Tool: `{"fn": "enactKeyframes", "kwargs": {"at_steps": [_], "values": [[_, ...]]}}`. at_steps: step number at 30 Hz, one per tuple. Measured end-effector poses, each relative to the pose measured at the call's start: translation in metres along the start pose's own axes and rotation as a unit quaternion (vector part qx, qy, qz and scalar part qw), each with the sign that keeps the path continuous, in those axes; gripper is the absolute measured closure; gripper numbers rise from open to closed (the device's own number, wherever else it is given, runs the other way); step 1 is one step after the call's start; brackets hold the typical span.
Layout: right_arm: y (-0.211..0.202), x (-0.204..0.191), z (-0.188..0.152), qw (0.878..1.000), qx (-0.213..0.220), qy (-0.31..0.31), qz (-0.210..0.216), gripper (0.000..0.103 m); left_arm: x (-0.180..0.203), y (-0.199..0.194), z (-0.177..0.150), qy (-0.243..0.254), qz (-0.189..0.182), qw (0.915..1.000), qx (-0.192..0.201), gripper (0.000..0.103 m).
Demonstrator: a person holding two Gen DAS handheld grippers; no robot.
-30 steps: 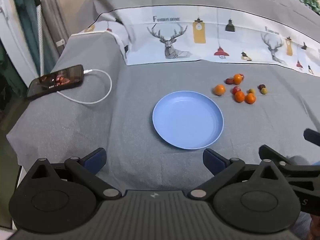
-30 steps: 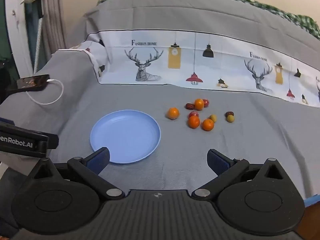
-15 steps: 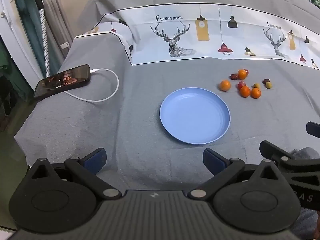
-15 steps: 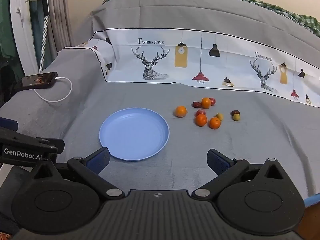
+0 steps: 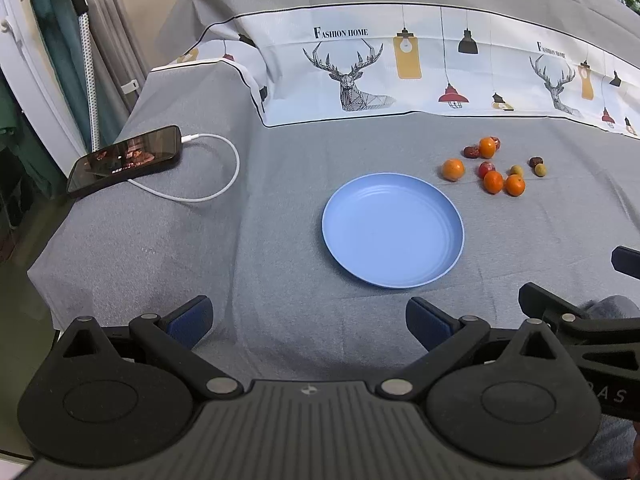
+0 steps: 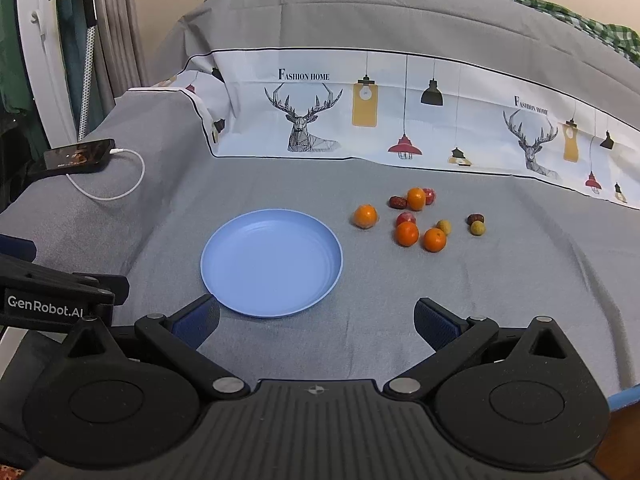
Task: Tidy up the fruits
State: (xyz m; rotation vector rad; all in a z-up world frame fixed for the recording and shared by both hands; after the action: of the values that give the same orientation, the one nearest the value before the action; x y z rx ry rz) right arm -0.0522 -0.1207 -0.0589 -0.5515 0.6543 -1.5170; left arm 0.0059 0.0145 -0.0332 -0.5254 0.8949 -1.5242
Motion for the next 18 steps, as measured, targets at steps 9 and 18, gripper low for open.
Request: {"fn": "enactKeyframes", "kwargs": {"at_steps": [9,18], "values": [[0.002,-0.0012,0.0016,1.0,-0.004,-0.002,0.001,0.0,-0.0037,0.0014,0.0003,-0.003,0.001,1.0,-0.003,0.0],[0.0026,0.0001,0.0011,1.0,-0.004,-0.002,0.001,0.0,-0.0044,0.0014,0.0,-0.003,0.001,1.0,-0.003,0.0]]}}
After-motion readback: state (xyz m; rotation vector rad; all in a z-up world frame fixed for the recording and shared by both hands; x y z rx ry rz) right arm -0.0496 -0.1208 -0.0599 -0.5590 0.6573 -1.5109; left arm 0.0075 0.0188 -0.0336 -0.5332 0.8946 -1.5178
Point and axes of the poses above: each gripper's, at about its wrist camera, not at the fingertips, and y roughly the way its jaws point, x to its right, z to its top, the point moved 4 cm from there along y, roughly the way its jaws point
